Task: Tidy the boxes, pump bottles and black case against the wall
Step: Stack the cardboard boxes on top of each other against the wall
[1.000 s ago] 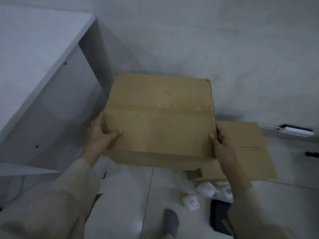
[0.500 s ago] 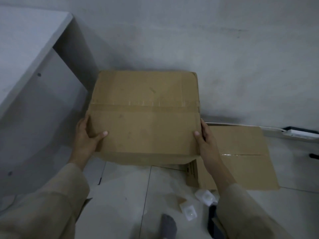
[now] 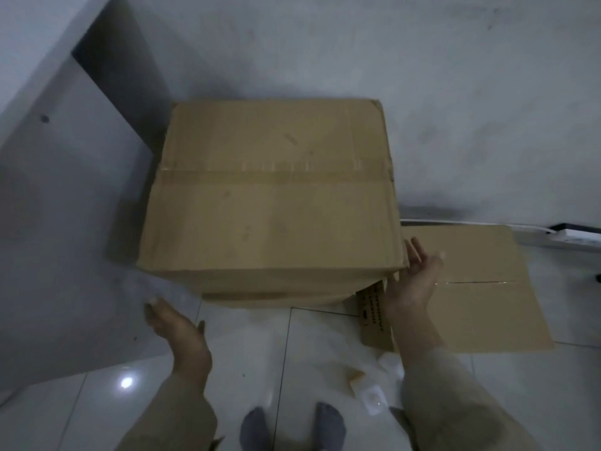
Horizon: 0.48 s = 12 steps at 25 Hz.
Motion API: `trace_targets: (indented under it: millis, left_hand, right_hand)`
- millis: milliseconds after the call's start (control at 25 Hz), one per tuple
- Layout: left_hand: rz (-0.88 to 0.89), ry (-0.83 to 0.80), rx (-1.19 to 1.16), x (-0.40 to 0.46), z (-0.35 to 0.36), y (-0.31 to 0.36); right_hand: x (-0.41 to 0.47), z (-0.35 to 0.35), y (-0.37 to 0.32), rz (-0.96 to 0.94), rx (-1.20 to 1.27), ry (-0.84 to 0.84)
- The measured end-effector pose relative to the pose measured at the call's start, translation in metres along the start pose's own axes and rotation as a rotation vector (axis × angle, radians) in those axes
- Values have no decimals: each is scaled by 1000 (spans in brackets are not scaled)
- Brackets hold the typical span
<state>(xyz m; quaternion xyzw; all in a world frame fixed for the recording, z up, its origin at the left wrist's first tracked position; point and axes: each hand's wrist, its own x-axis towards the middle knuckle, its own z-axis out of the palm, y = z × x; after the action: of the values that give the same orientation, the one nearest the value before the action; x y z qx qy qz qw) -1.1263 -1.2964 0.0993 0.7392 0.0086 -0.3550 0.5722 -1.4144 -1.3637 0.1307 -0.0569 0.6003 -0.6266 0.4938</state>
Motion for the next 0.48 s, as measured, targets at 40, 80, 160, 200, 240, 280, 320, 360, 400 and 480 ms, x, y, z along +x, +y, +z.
trace_targets:
  millis: [40, 80, 160, 200, 240, 280, 320, 360, 400, 480]
  left_hand:
    - [-151, -74, -43, -2, -5, -15]
    - [-272, -133, -53, -1, -9, -30]
    - [-452, -216, -23, 7, -9, -58]
    - [-504, -255, -12, 17, -6, -72]
    - [-538, -298, -5, 26, 0, -83]
    - [-554, -340, -4, 35, 7, -90]
    - [-559, -370, -13, 44, 16, -94]
    - [-559, -392, -39, 52, 24, -95]
    - [-557, -405, -71, 59, 31, -94]
    - [-551, -412, -110, 67, 40, -88]
  right_hand:
    - [1, -10, 21, 90, 60, 41]
    - [1, -20, 45, 169, 40, 41]
    - [3, -37, 93, 311, -98, 21]
    - [4, -41, 114, 382, -158, 17]
    - [6, -43, 129, 453, -187, 14]
    - [8, -44, 139, 513, -185, 7]
    - [9, -43, 146, 556, -161, 4]
    - [12, -43, 152, 582, -127, -12]
    - [15, -42, 156, 605, -93, -43]
    - [19, -36, 160, 649, 19, -106]
